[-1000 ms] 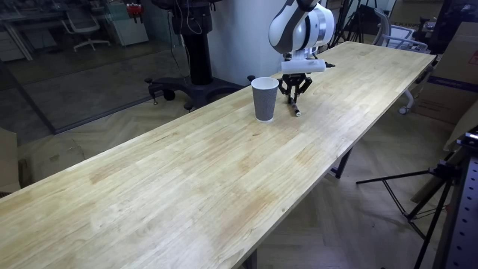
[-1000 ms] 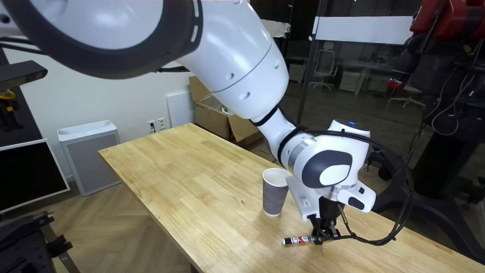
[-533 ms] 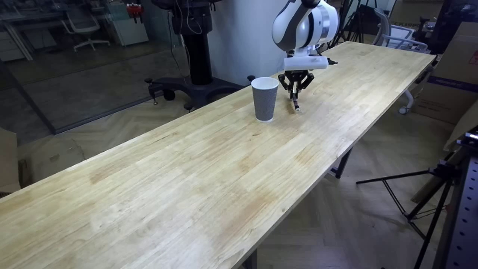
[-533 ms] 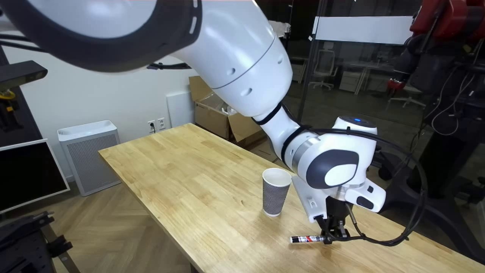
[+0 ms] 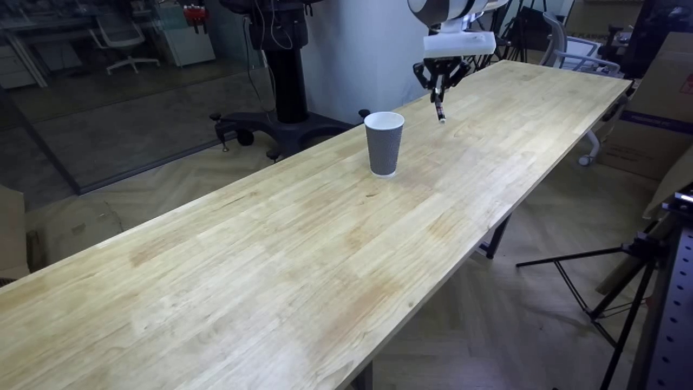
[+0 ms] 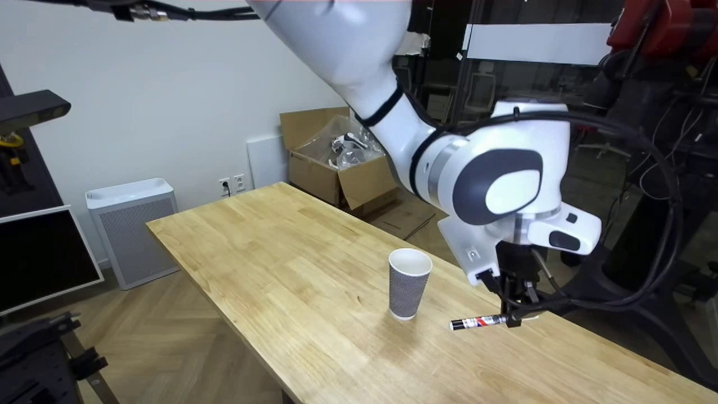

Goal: Put the marker in the cup

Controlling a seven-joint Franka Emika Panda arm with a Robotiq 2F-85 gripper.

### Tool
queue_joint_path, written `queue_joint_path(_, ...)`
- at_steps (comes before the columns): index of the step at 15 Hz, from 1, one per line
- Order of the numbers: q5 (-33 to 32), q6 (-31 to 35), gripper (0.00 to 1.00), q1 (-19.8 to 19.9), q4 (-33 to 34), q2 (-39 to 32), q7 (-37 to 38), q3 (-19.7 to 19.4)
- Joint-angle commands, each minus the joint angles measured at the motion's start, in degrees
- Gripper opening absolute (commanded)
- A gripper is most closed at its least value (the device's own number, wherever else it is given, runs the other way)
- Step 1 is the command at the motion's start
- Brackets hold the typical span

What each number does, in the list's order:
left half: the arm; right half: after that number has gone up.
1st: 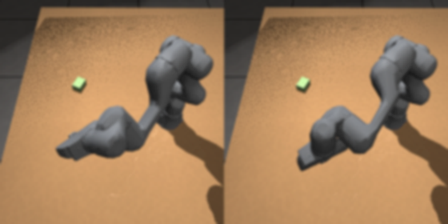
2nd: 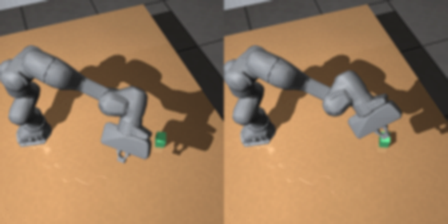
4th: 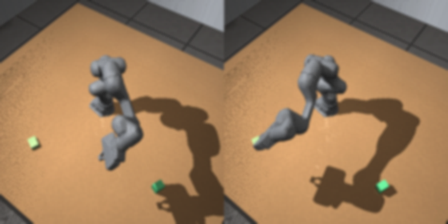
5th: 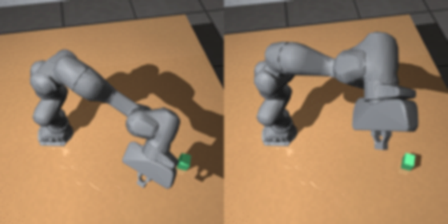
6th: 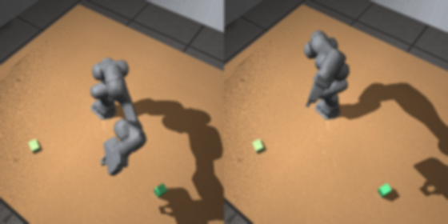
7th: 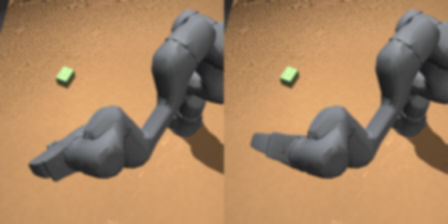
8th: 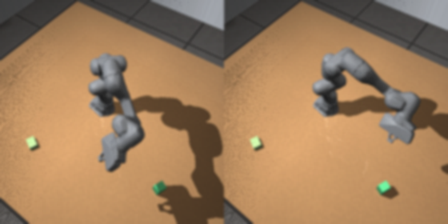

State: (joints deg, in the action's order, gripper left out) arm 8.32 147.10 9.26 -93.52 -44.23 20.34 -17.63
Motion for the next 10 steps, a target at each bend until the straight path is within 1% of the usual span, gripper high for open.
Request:
queue_joint_path(1,-6.54,3.01,0.04,-7.70,-10.36,10.41,6.98,-5.46)
queue_joint_path(3,-11.74,4.77,0.04,-11.91,-12.15,13.28,10.51,-8.52)
queue_joint_path(5,-15.95,5.30,0.04,-14.60,-12.00,14.66,12.68,-9.68)
queue_joint_path(6,-17.24,5.34,0.04,-15.17,-11.68,15.15,13.03,-9.45)
queue_joint_path(8,-17.55,4.28,0.04,-14.81,-10.73,15.79,12.10,-7.23)
queue_joint_path(9,-16.96,4.25,0.18,-13.31,-9.68,14.39,11.17,-6.65)
queue_joint_path(10,-17.17,4.21,0.18,-13.60,-9.69,14.69,11.15,-6.25)
